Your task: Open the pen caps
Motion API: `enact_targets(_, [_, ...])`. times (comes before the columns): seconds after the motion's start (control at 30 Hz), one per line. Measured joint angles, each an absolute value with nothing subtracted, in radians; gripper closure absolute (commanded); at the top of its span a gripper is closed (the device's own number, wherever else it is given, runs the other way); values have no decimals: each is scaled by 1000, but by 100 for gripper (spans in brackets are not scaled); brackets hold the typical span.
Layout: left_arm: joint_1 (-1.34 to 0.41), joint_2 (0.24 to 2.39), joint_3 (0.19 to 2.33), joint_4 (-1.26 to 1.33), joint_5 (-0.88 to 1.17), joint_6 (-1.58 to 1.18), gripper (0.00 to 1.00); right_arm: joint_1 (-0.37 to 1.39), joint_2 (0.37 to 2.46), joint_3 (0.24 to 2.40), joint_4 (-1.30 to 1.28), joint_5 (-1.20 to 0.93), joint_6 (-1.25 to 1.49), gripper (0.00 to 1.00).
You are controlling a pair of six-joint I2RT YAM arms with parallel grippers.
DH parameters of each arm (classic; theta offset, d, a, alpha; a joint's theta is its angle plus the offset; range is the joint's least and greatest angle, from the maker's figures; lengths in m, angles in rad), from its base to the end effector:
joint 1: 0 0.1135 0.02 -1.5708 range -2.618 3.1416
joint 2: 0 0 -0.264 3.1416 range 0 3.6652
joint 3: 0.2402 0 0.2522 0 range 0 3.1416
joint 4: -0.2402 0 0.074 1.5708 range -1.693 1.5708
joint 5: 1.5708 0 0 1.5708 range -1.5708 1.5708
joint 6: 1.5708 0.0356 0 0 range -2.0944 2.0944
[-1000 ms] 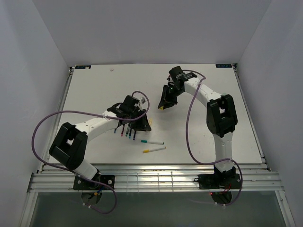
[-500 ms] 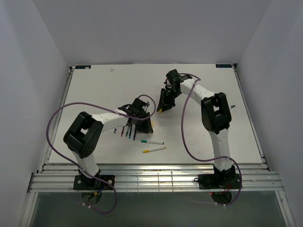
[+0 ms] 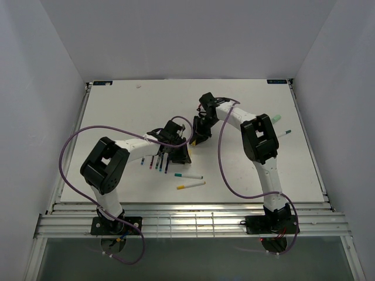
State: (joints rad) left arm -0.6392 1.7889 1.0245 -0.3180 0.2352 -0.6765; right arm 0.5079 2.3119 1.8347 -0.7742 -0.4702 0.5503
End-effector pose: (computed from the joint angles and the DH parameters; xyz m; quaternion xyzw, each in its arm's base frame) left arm 0.2731 -0.2133 0.1491 0.0104 0.9640 -0.2369 0.1204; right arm 0.4086 0.2459 0.1487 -0.0167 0.9607 0.2766 0.0174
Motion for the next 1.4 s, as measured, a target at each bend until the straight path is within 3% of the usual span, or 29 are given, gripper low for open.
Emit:
enact_targets(0.37, [-639, 1791, 1024, -310, 234, -681, 50, 511, 2326, 1841, -757, -450, 574, 63])
enact_targets(0.8, [-640, 1769, 1001, -296, 237, -657, 46, 511, 2358, 1921, -766, -425, 593, 54])
enact_targets(1.03, [-643, 1711, 1014, -418, 173, -591, 43, 498, 2336, 2002, -779, -325, 596, 47])
enact_targets(1.2, [-644, 1611, 1080, -487, 145, -529, 41, 420, 2220, 2002, -796, -228, 602, 47])
enact_targets(1.4, [-644, 1474, 1091, -475, 150, -492, 39, 208, 2088, 2001, -797, -35, 590, 46])
